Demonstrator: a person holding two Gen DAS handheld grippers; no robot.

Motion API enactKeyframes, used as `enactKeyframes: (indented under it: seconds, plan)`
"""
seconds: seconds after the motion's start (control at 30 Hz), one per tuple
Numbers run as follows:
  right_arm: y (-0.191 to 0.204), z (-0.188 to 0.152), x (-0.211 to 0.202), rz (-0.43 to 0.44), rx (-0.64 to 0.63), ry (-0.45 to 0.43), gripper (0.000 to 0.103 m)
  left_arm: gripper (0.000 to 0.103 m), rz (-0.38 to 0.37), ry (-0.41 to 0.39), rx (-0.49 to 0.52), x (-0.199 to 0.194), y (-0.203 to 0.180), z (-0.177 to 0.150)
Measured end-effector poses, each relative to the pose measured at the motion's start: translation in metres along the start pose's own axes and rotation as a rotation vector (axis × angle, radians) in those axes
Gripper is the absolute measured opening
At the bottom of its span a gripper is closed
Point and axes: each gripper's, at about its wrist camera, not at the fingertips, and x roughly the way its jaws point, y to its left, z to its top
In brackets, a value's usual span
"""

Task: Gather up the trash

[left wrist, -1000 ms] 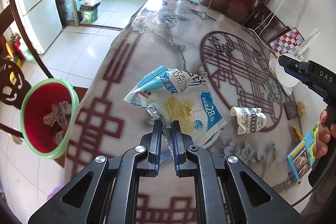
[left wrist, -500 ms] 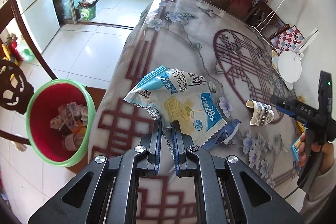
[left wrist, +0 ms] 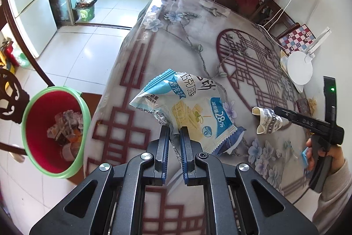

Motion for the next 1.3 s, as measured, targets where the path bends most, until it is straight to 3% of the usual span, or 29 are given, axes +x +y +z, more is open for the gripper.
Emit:
enactKeyframes:
  seconds: [0.13,0.27,0.43,0.47,0.5,0.77,0.93,1.07,1.3]
  plan:
    - [0.009,-0.004,0.003,-0.069,-0.368,0.105,0.070,0.009,0.005,0.003,-0.029,0.003,0.002,0.001]
    - [0.009,-0.001,0.015,-0.046,-0.532,0.157,0.070,0.009,0.005,0.009,-0.070,0.008,-0.001,0.000]
    - [0.015,-0.002,0.060,-0.058,-0.667,0.294,0.069,0.009,0.005,0.013,-0.089,0.011,-0.013,-0.002]
    - [0.016,-0.002,0.064,-0.055,-0.658,0.307,0.064,0.009,0.005,0.012,-0.090,0.011,-0.016,-0.002]
    - [0.015,-0.001,0.065,-0.039,-0.636,0.310,0.052,0.009,0.007,0.010,-0.088,0.010,-0.018,-0.003]
    - [0.018,0.017,0.005,-0.022,-0.375,0.079,0.051,0.009,0.052,0.007,-0.063,0.011,-0.027,-0.002]
    - [0.049,0.023,-0.034,-0.016,-0.296,-0.046,0.051,0.009,0.067,-0.014,-0.035,0.009,-0.024,0.007]
    - [0.091,0.028,-0.048,-0.014,-0.274,-0.104,0.052,0.009,0.081,-0.041,-0.014,0.002,-0.014,0.013]
    - [0.171,0.025,-0.055,0.083,-0.263,-0.131,0.052,0.009,0.098,-0.077,-0.038,-0.012,0.029,0.017]
